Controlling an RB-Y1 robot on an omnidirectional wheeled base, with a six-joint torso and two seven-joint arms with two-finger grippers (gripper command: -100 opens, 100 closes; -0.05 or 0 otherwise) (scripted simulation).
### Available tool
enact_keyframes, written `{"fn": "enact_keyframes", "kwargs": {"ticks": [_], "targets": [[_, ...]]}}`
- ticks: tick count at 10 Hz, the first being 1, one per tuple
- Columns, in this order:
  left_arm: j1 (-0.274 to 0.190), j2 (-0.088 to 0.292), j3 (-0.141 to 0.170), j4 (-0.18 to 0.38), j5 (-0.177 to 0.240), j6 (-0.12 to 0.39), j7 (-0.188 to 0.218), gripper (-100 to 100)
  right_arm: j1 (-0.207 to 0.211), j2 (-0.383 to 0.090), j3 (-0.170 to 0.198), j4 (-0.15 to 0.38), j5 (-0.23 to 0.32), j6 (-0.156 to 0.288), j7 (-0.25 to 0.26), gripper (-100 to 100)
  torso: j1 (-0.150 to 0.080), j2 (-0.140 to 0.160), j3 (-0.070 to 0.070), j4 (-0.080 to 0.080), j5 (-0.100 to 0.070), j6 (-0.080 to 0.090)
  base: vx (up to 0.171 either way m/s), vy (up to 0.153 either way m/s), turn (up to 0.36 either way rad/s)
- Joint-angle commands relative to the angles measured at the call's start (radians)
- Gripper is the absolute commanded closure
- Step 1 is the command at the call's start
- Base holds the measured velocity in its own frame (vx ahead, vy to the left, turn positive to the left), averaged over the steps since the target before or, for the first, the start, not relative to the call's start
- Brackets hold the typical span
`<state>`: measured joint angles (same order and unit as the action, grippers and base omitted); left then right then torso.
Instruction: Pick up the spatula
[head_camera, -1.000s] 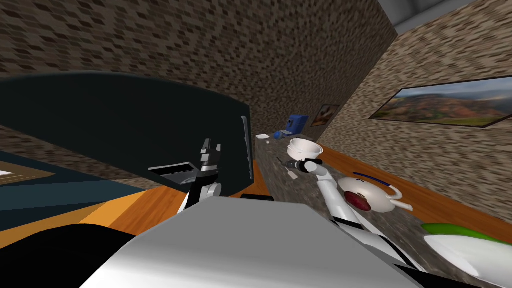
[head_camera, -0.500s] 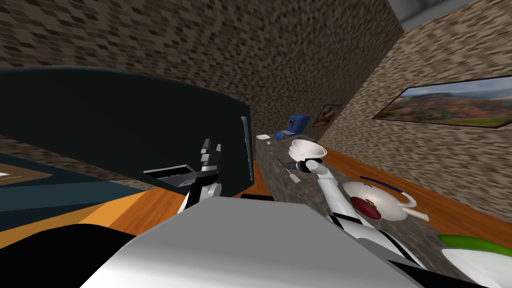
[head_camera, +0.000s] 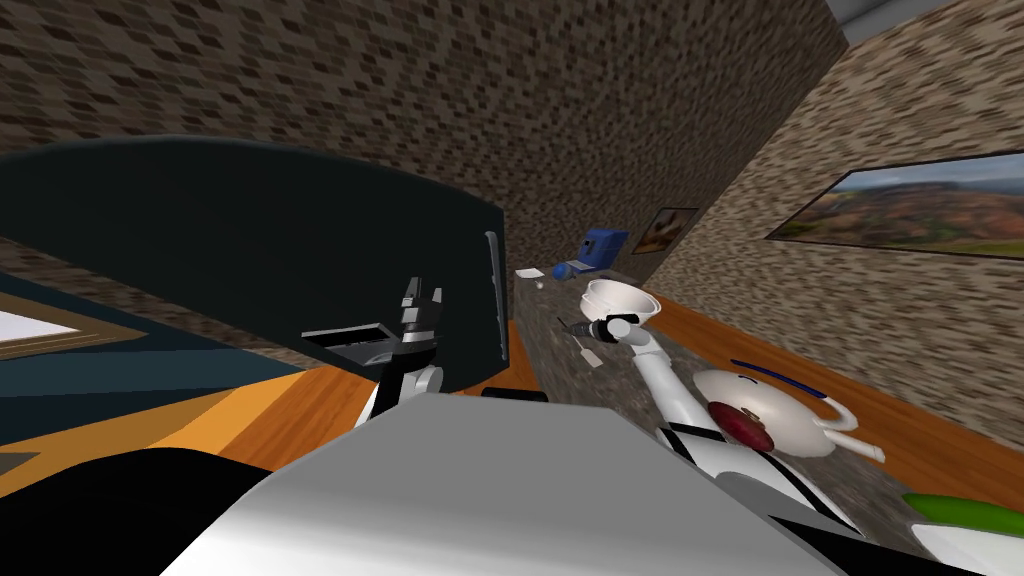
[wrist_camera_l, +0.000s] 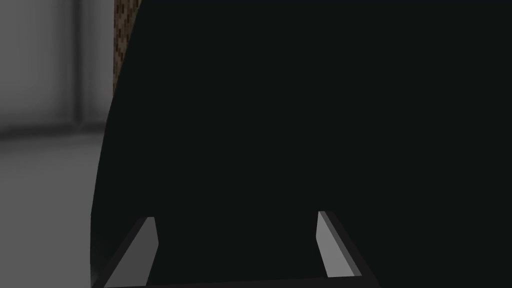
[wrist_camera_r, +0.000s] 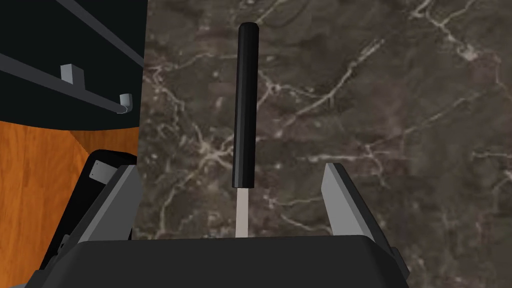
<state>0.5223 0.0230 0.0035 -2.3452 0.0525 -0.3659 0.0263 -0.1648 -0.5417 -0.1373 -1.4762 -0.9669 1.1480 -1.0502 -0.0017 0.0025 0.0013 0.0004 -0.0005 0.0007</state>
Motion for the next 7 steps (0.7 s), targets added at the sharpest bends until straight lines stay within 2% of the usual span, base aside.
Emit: {"fn": "enact_keyframes", "kwargs": {"ticks": [1, 2, 3, 4, 5, 6, 7], "targets": [[0.0, 0.0, 0.0, 0.0, 0.0, 0.0, 0.0, 0, -0.01, -0.028, 0.05, 0.006, -0.007, -0.049, -0.05, -100, 0.0, 0.0, 0.0, 0.0, 0.0, 0.0, -0.034, -0.03, 0.086], [0.0, 0.0, 0.0, 0.0, 0.0, 0.0, 0.0, 0, -0.01, -0.028, 0.06, 0.006, -0.007, -0.049, -0.059, -100, 0.0, 0.0, 0.0, 0.0, 0.0, 0.0, -0.022, -0.023, 0.071], [0.0, 0.0, 0.0, 0.0, 0.0, 0.0, 0.0, 0, -0.02, -0.052, 0.099, 0.016, -0.013, -0.088, -0.097, -100, 0.001, 0.0, 0.0, 0.0, 0.0, 0.0, -0.035, -0.037, 0.118], [0.0, 0.0, 0.0, 0.0, 0.0, 0.0, 0.0, 0, -0.02, -0.052, 0.107, 0.016, -0.013, -0.088, -0.101, -100, 0.0, 0.0, 0.0, 0.0, 0.0, 0.0, -0.025, -0.026, 0.084], [0.0, 0.0, 0.0, 0.0, 0.0, 0.0, 0.0, 0, -0.03, -0.076, 0.148, 0.025, -0.02, -0.128, -0.142, -100, 0.0, 0.0, 0.0, 0.0, 0.0, 0.0, -0.028, -0.026, 0.08], [0.0, 0.0, 0.0, 0.0, 0.0, 0.0, 0.0, 0, -0.03, -0.076, 0.154, 0.025, -0.02, -0.128, -0.142, -100, 0.0, 0.0, 0.0, 0.0, 0.0, 0.0, -0.02, -0.021, 0.065], [0.0, 0.0, 0.0, 0.0, 0.0, 0.0, 0.0, 0, -0.04, -0.1, 0.195, 0.034, -0.026, -0.167, -0.184, -100, 0.001, -0.001, 0.0, 0.0, 0.0, 0.0, -0.035, -0.033, 0.098]]}}
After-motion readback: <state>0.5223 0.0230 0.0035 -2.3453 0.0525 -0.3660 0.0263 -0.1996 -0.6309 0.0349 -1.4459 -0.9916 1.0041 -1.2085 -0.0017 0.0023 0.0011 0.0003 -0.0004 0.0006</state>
